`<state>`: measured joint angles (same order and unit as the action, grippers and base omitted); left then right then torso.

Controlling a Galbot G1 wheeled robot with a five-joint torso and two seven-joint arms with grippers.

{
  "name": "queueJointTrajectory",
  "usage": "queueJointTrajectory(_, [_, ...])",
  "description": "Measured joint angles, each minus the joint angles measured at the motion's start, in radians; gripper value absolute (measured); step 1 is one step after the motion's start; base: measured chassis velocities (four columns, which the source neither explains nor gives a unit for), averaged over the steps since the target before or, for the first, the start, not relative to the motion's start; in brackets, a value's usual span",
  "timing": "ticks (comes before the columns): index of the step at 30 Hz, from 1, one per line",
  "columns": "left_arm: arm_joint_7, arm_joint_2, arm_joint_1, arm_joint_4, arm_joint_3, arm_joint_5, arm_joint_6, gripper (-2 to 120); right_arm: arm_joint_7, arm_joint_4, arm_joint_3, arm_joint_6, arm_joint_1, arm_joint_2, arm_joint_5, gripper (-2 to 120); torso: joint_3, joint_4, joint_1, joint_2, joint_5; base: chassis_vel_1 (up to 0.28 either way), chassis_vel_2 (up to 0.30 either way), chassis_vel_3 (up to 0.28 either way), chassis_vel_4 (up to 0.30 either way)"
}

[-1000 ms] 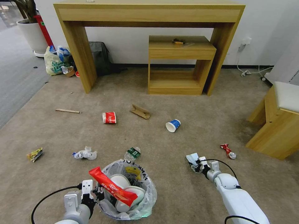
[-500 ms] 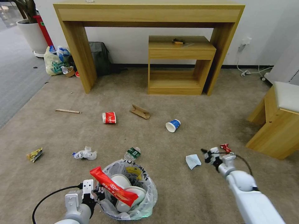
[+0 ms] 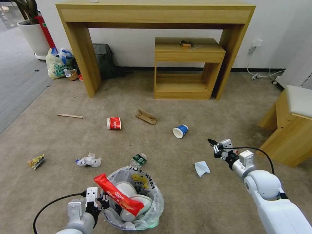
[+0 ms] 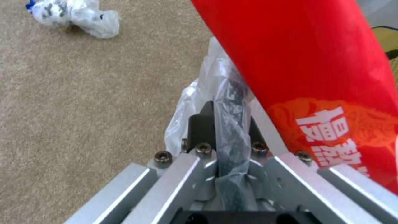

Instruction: Pick up the trash bin and place the garbage on the floor into it.

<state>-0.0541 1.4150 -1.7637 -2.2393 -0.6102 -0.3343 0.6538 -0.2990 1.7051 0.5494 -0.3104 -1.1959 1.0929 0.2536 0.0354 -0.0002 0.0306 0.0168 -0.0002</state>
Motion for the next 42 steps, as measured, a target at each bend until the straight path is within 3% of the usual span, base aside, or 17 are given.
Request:
queueJointTrajectory(3, [0.000, -0.005, -0.003, -0.005, -0.002, -0.006, 0.000, 0, 0.017, -0.081, -0.013, -0.024, 0.022, 0.003, 0.018, 10, 0.000, -0.0001, 0.000, 0.000, 0.0006, 0.000, 0.000, 0.000, 0.000])
queueJointTrajectory(6, [0.000, -0.011, -0.007, -0.009, -0.004, -0.011, 0.000, 0, 0.018, -0.228, -0.053, -0.064, 0.070, -0.001, 0.061, 26, 0.000, 0.0000, 0.000, 0.000, 0.0003, 0.000, 0.000, 0.000, 0.000])
queueJointTrajectory(10, [0.000, -0.010, -0.007, -0.009, -0.001, -0.010, 0.000, 0, 0.017, -0.288, -0.081, -0.073, 0.098, 0.003, 0.079, 36, 0.000, -0.0001, 0.000, 0.000, 0.0001, 0.000, 0.000, 0.000, 0.000])
queueJointTrajectory(16, [0.000, 0.000, -0.005, 0.000, 0.011, 0.000, -0.001, 0, 0.014, -0.480, -0.177, -0.073, 0.200, 0.069, 0.083, 63, 0.000, 0.0003, 0.000, 0.000, 0.0004, 0.000, 0.000, 0.000, 0.000])
queueJointTrajectory(22, [-0.001, 0.000, -0.002, 0.002, 0.002, 0.000, 0.002, 0, 0.028, -0.592, -0.214, -0.062, 0.256, 0.101, 0.069, 76, 0.000, 0.0001, 0.000, 0.000, 0.0004, 0.000, 0.000, 0.000, 0.000])
queueJointTrajectory(42, [0.000, -0.004, 0.022, 0.029, 0.014, -0.006, 0.009, 0, 0.054, -0.721, -0.231, -0.005, 0.313, 0.122, 0.041, 4, 0.000, 0.0000, 0.000, 0.000, 0.0002, 0.000, 0.000, 0.000, 0.000])
